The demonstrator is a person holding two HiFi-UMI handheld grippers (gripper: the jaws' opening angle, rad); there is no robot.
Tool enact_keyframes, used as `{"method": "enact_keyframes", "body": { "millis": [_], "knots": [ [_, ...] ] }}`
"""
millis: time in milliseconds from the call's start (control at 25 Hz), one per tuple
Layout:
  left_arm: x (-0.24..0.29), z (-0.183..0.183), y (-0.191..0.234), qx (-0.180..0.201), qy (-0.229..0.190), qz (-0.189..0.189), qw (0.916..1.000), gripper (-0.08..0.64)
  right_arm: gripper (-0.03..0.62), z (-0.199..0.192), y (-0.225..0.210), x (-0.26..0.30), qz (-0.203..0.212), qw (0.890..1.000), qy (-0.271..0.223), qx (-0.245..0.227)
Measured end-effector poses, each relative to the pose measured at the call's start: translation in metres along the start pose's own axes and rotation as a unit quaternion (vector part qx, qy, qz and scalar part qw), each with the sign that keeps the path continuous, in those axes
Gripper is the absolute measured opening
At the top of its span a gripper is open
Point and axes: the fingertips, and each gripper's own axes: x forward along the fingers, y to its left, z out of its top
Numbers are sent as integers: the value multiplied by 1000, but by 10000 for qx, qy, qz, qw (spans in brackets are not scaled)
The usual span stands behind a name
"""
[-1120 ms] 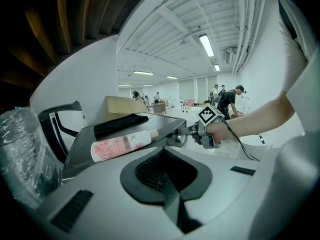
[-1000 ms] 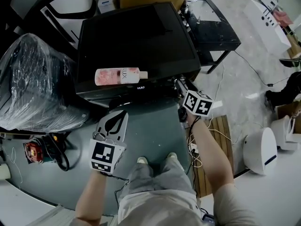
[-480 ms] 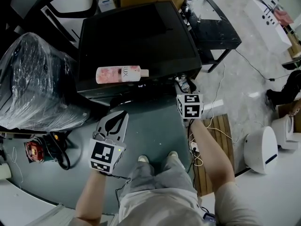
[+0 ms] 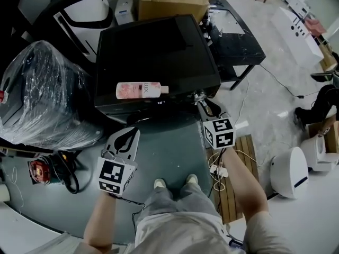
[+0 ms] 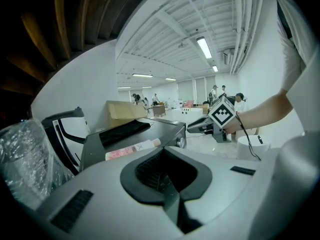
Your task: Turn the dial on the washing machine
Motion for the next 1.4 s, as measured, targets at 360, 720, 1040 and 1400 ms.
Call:
{"method": "enact_keyframes", "body": {
  "millis": [360, 720, 1040, 1400],
  "knots": [
    [-59, 73, 14, 220, -394, 168, 9988, 20, 87, 103, 49, -108, 854, 9951, -501, 40],
    [-123, 168, 1, 1094, -981, 382, 9884, 20, 41, 203, 69, -214, 781, 9861, -1455, -206],
    [-173, 240, -13, 710, -1818, 437, 9798, 20, 38, 259, 119, -286, 850, 9666, -2113, -1179],
    [-189, 249, -29, 571, -1899, 528, 9787, 20, 29, 284, 124, -345, 805, 9522, -2777, -983]
  ]
}}
